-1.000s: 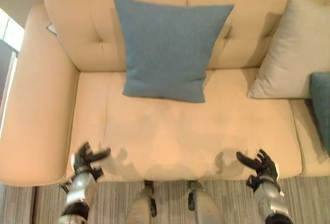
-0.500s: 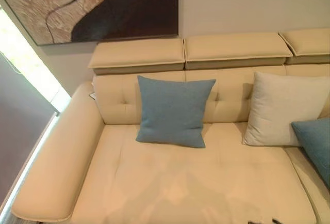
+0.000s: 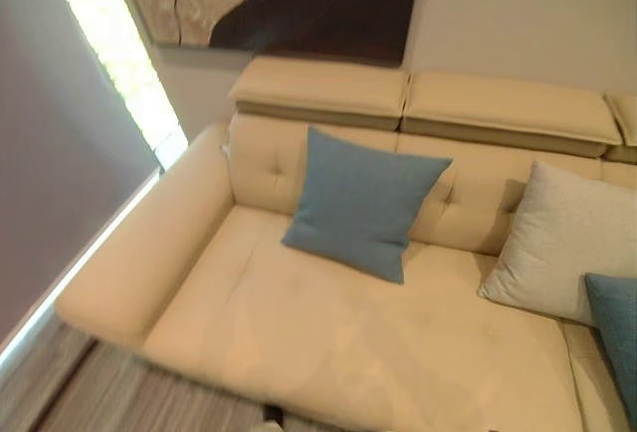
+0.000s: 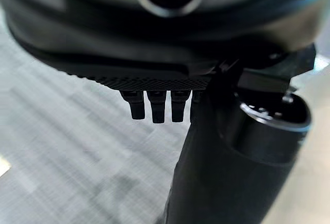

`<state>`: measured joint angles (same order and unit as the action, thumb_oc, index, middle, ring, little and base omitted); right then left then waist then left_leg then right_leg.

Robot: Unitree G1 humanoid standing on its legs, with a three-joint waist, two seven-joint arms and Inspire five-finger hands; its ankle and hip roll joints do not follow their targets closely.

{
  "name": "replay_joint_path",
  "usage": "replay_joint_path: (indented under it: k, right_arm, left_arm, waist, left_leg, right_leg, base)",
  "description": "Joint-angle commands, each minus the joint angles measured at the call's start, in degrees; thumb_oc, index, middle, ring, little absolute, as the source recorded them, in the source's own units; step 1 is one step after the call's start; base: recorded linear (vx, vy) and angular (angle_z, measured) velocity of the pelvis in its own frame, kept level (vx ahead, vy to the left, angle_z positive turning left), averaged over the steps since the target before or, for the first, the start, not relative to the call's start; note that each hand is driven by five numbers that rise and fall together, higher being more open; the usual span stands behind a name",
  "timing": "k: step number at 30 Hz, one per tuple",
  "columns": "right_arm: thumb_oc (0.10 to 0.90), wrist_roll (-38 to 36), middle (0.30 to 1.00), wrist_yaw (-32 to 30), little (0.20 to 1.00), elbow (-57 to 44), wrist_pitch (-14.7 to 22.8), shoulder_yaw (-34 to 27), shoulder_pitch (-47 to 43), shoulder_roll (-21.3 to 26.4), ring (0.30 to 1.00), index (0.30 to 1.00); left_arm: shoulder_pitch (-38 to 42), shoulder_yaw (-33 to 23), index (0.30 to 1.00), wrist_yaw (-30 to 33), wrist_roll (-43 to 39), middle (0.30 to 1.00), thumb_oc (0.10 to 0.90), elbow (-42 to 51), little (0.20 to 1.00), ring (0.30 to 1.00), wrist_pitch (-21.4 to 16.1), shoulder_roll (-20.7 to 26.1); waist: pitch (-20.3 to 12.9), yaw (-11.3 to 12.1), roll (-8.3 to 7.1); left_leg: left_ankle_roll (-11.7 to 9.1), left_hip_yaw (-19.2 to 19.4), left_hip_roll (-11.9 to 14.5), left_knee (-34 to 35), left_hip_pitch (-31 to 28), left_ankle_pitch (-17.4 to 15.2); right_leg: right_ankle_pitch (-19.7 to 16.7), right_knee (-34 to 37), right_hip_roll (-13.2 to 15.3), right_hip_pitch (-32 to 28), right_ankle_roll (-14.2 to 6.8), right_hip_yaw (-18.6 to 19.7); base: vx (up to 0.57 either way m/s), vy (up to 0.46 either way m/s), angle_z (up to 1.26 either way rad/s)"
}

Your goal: Pick up all the scattered cushions and arrange them neatly on the sofa.

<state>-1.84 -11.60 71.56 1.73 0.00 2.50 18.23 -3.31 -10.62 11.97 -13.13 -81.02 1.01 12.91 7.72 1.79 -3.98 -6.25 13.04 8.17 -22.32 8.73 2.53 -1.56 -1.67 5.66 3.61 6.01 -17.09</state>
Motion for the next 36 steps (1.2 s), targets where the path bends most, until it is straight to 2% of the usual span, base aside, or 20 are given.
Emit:
replay_joint_path:
  k: [1,3,4,5,7,10,13,16,18,20,22,23,24,26,27,28,29,30,32,36]
  right_arm:
    - [0.800,-2.1,0.900,-1.2,0.900,3.1,-0.4,-2.7,1.1,3.7,0.900,0.900]
    - [0.800,-2.6,0.900,-1.4,0.900,3.7,-0.4,-2.8,0.7,3.3,0.900,0.900]
    - [0.800,-3.0,0.900,-1.5,0.900,3.8,-0.2,-2.6,0.7,2.9,0.900,0.900]
    - [0.800,-3.3,0.900,-1.6,0.900,3.7,-0.4,-2.3,0.2,2.5,0.900,0.900]
    - [0.800,-4.0,0.900,-2.4,0.900,4.3,-0.7,-2.3,0.0,1.9,0.900,0.900]
    - [0.800,-4.6,0.900,-2.6,0.900,4.9,-0.9,-2.0,0.4,1.1,0.900,0.900]
    - [0.800,-4.7,0.900,-2.5,0.900,5.1,-1.4,-1.7,0.0,0.2,0.900,0.900]
    - [0.800,-5.6,0.900,-2.8,0.900,5.4,-1.4,-1.8,-1.3,0.2,0.900,0.900]
    - [0.800,-6.0,0.900,-3.3,0.900,5.8,-1.4,-2.3,-1.5,0.8,0.900,0.900]
    - [0.800,-6.2,0.900,-3.4,0.900,6.3,-1.4,-3.2,-1.4,1.2,0.900,0.900]
    - [0.800,-6.1,0.900,-3.4,0.900,6.6,-1.5,-3.4,-1.3,1.3,0.900,0.900]
    - [0.800,-5.1,0.900,-3.5,0.900,7.0,-1.7,-3.6,-1.3,1.6,0.900,0.900]
    - [0.800,-4.8,0.900,-3.5,0.900,7.2,-1.6,-3.7,-1.2,1.5,0.900,0.900]
    - [0.800,-4.6,0.900,-3.4,0.900,7.5,-1.6,-3.5,-1.0,1.0,0.900,0.900]
    - [0.800,-4.6,0.900,-3.4,0.900,7.5,-1.6,-3.5,-1.0,1.0,0.900,0.900]
    - [0.800,-5.1,0.900,-3.6,0.900,7.2,-1.5,-2.7,-1.4,0.3,0.900,0.900]
    - [0.800,-5.1,0.900,-3.6,0.900,7.1,-1.6,-2.2,-1.7,0.1,0.900,0.900]
    - [0.800,-5.1,0.900,-3.6,0.900,7.1,-1.6,-2.2,-1.8,0.1,0.900,0.900]
    - [0.800,-3.6,0.900,-3.2,0.900,6.1,-1.6,0.1,-1.4,0.1,0.900,0.900]
    - [0.800,-3.7,0.900,-3.5,0.900,5.7,-1.5,0.4,-1.4,0.3,0.900,0.900]
  left_arm:
    - [-2.5,2.5,0.900,-0.7,2.0,0.900,0.800,-0.6,0.900,0.900,-0.5,-2.1]
    - [-1.7,4.9,0.900,-0.9,2.7,0.900,0.800,-0.5,0.900,0.900,-0.5,-3.0]
    - [-1.0,6.3,0.900,-1.2,2.2,0.900,0.800,0.1,0.900,0.900,-0.8,-3.9]
    - [-0.6,7.4,0.900,-1.0,1.8,0.900,0.800,1.4,0.900,0.900,-1.0,-4.5]
    - [0.5,9.2,0.900,-0.9,1.7,0.900,0.800,2.8,0.900,0.900,-1.2,-4.8]
    - [1.4,10.4,0.900,-0.9,2.4,0.900,0.800,3.5,0.900,0.900,-1.5,-4.5]
    - [2.3,9.7,0.900,-0.4,2.9,0.900,0.800,2.5,0.900,0.900,-1.1,-3.6]
    - [3.6,9.6,0.900,1.1,4.1,0.900,0.800,2.3,0.900,0.900,-0.6,-2.2]
    - [3.6,9.2,0.900,1.8,4.5,0.900,0.800,2.0,0.900,0.900,-0.4,-1.5]
    - [3.4,8.6,0.900,2.1,4.1,0.900,0.800,1.5,0.900,0.900,-0.3,-1.3]
    - [3.4,8.5,0.900,2.3,3.9,0.900,0.800,1.5,0.900,0.900,-0.4,-1.2]
    - [3.1,8.2,0.900,2.2,3.9,0.900,0.800,1.3,0.900,0.900,-0.4,-0.9]
    - [3.1,8.2,0.900,2.4,3.9,0.900,0.800,1.4,0.900,0.900,-0.6,-0.7]
    - [2.8,8.1,0.900,2.6,3.8,0.900,0.800,1.5,0.900,0.900,-0.6,-0.2]
    - [2.8,8.1,0.900,2.6,3.8,0.900,0.800,1.5,0.900,0.900,-0.6,-0.2]
    - [3.0,7.1,0.900,3.1,3.4,0.900,0.800,1.3,0.900,0.900,-0.8,0.0]
    - [3.3,7.1,0.900,3.2,3.1,0.900,0.800,1.3,0.900,0.900,-0.7,0.0]
    - [3.3,7.1,0.900,3.2,3.1,0.900,0.800,1.3,0.900,0.900,-0.7,0.1]
    - [4.0,7.6,0.900,2.8,2.8,0.900,0.800,1.5,0.900,0.900,-0.8,-0.5]
    - [4.5,8.5,0.900,2.7,3.4,0.900,0.800,1.8,0.900,0.900,-0.6,-0.9]
  waist:
    - [-5.1,-2.8,5.16]
    - [-5.5,-4.3,6.28]
    - [-5.2,-5.4,6.88]
    - [-4.9,-5.9,6.49]
    - [-3.9,-6.5,5.49]
    - [-3.2,-6.6,4.37]
    - [-1.9,-6.5,3.07]
    - [0.1,-5.9,3.19]
    - [0.3,-5.1,4.22]
    - [-0.3,-4.1,5.56]
    - [-0.8,-3.7,5.70]
    - [-2.3,-2.0,5.97]
    - [-3.2,-1.2,5.65]
    - [-4.5,-0.3,4.26]
    - [-4.6,-0.3,4.27]
    - [-4.6,-0.1,3.47]
    - [-4.8,-0.1,3.16]
    - [-4.8,-0.1,3.17]
    - [-4.6,-0.8,2.65]
    - [-4.5,-1.5,2.65]
  left_leg:
    - [0.6,-2.9,-2.5,3.0,-12.9,-8.3]
    - [0.4,-7.2,-4.4,4.5,-16.5,-8.0]
    - [1.1,-9.3,-5.3,6.6,-16.7,-9.4]
    - [2.0,-11.1,-6.8,8.3,-16.7,-11.2]
    - [3.1,-10.7,-8.1,10.1,-16.5,-14.5]
    - [4.4,-9.5,-9.4,12.9,-16.9,-16.9]
    - [5.1,-7.3,-10.4,14.3,-16.0,-16.5]
    - [5.7,-5.4,-9.5,13.8,-12.9,-14.3]
    - [6.3,-3.9,-8.4,14.5,-11.8,-13.0]
    - [6.7,-2.1,-6.7,15.4,-10.2,-11.1]
    - [6.7,-1.5,-6.3,15.4,-9.6,-10.5]
    - [6.5,0.5,-5.2,15.1,-8.2,-9.5]
    - [6.3,1.4,-5.0,14.8,-7.5,-9.2]
    - [5.8,1.9,-4.5,14.4,-5.9,-8.3]
    - [5.8,1.9,-4.5,14.4,-5.8,-8.3]
    - [4.5,2.8,-2.8,12.8,-4.3,-7.1]
    - [4.1,2.8,-2.1,12.6,-3.7,-6.3]
    - [4.1,2.8,-2.0,12.5,-3.6,-6.3]
    - [3.2,2.6,-0.7,12.7,-3.9,-4.8]
    - [2.7,2.1,0.3,12.8,-4.0,-3.9]
  right_leg:
    - [2.2,-2.8,-0.6,1.5,-10.2,-0.7]
    - [1.0,-4.0,-1.2,4.9,-10.3,-1.5]
    - [-0.1,-4.9,-1.1,7.6,-10.8,-1.4]
    - [-1.8,-5.2,-0.1,9.4,-11.2,-0.7]
    - [-4.2,-4.7,1.3,10.9,-12.2,-0.1]
    - [-6.5,-3.1,2.3,12.3,-13.6,-0.8]
    - [-9.0,-1.1,3.5,13.5,-15.3,-2.9]
    - [-5.3,-4.7,4.6,12.8,-14.9,-3.0]
    - [-2.8,-9.4,5.2,11.2,-13.5,-1.5]
    - [0.9,-15.1,6.6,8.8,-12.4,-1.2]
    - [1.7,-15.5,7.2,7.5,-12.0,-1.3]
    - [3.4,-16.2,8.9,2.6,-12.3,-2.0]
    - [3.2,-15.1,9.4,0.0,-12.8,-2.0]
    - [4.2,-11.0,7.6,-3.6,-13.3,1.0]
    - [4.1,-11.0,7.5,-3.5,-13.3,1.0]
    - [5.5,-7.4,5.4,-4.1,-13.9,3.9]
    - [5.6,-6.2,4.5,-3.9,-13.5,4.6]
    - [5.6,-6.2,4.4,-3.9,-13.5,4.6]
    - [6.2,-4.2,2.1,-4.7,-12.3,4.8]
    - [6.4,-3.1,0.7,-5.1,-11.6,5.4]
  base:
    - [-0.32,0.076,0.27]
    - [-0.33,0.109,0.38]
    - [-0.38,0.132,0.49]
    - [-0.38,0.135,0.51]
    - [-0.30,0.102,0.30]
    - [-0.25,0.086,-0.21]
    - [-0.29,0.026,-0.38]
    - [-0.35,-0.051,-0.25]
    - [-0.31,-0.042,-0.40]
    - [-0.29,-0.066,-0.69]
    - [-0.18,-0.096,-0.84]
    - [-0.17,-0.175,-0.35]
    - [-0.20,-0.259,-0.41]
    - [-0.08,-0.210,-0.64]
    - [-0.13,-0.284,-0.60]
    - [-0.13,-0.269,-0.21]
    - [-0.13,-0.272,-0.29]
    - [-0.07,-0.223,-0.51]
    - [-0.10,-0.275,-0.47]
    - [-0.08,-0.123,0.01]
